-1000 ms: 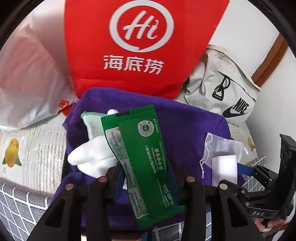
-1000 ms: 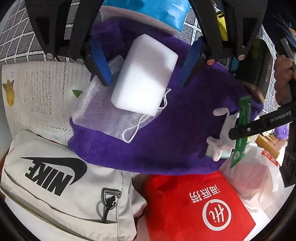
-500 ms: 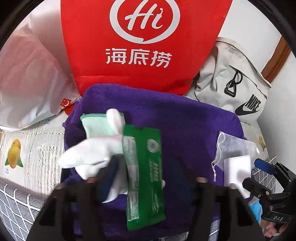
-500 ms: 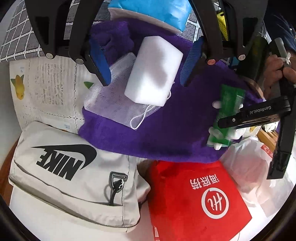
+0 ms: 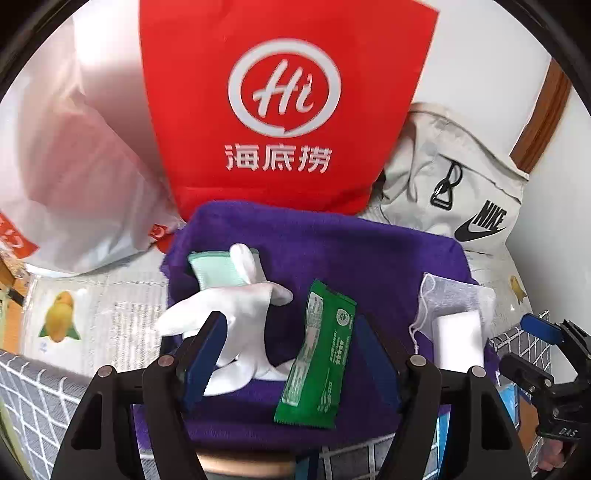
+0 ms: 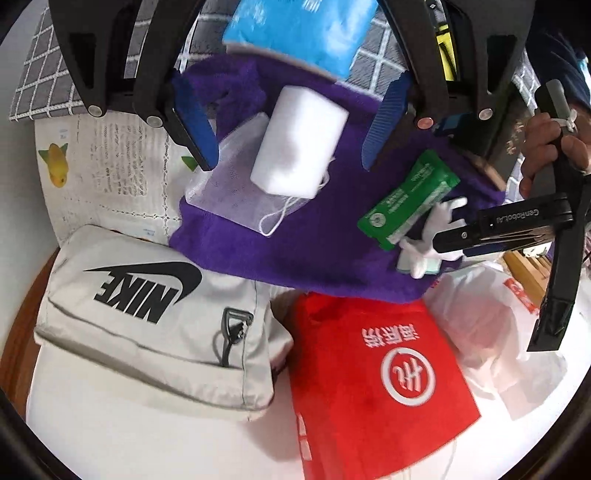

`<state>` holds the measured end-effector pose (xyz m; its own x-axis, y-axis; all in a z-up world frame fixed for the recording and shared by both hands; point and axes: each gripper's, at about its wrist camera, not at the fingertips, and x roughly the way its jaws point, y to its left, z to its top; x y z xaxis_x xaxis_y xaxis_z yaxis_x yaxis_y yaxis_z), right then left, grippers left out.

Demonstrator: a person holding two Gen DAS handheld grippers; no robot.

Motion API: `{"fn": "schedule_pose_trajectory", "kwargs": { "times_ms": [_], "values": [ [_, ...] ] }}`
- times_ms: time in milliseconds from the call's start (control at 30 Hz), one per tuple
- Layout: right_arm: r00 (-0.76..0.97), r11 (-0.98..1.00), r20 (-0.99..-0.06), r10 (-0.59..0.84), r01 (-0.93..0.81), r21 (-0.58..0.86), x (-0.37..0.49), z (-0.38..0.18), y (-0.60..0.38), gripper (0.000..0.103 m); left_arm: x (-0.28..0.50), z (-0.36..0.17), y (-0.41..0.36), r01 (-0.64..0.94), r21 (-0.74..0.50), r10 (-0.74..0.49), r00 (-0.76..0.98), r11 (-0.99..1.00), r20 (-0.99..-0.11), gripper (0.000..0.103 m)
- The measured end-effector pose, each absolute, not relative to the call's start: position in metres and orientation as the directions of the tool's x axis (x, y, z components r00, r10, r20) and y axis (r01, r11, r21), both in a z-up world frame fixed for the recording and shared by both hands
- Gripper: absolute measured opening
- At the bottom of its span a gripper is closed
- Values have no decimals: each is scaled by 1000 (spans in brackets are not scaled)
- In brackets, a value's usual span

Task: Organize soft objects
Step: 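Open both tools to release the sponge and sachet on the towel, then grasp the green wipes pack with the right tool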

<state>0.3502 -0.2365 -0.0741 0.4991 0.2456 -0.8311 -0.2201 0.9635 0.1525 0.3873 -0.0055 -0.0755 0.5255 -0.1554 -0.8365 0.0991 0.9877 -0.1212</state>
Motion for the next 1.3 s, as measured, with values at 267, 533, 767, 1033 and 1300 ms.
{"fn": "schedule_pose_trajectory", "kwargs": {
  "times_ms": [267,533,767,1033,1300],
  "values": [
    [525,964,-814,246,-219,150,291,-47,-234,80,324,-56,-9,153,-110,-175,524,982,-834,71],
    [501,951,-812,300,-219,217,218,-48,-229,80,245,-51,4,145,-100,-162,524,984,-836,71],
    [496,944,-805,325,-229,239,159,-55,-223,75,191,-64,26,93,-137,-166,522,986,-836,71],
    [457,933,-815,357,-225,282,132,-85,-211,61,145,-92,44,81,-188,-203,517,979,-832,71],
    [428,916,-811,400,-223,334,129,-109,-196,50,126,-116,47,62,-205,-209,487,977,-848,71]
  ]
}}
